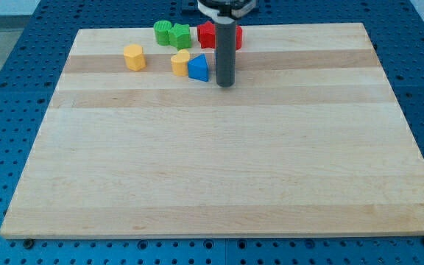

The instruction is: Touch the bottom of blue triangle

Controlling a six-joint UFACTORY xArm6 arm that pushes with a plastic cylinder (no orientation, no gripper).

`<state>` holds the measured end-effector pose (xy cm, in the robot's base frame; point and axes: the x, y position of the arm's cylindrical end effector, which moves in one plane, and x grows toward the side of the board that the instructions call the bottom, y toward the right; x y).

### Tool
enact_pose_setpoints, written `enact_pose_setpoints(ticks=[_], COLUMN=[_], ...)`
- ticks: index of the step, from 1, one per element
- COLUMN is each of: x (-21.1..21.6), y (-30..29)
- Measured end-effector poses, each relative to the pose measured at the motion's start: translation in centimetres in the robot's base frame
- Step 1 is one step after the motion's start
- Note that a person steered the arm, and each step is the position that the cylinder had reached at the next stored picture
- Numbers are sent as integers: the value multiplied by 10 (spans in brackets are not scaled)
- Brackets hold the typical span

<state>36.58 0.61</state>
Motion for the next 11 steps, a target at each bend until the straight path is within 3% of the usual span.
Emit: enact_pose_setpoints(ticks=[1, 3, 9, 10, 11], x=[27, -3, -22, -5, 32], y=[-9, -17, -37, -41, -104])
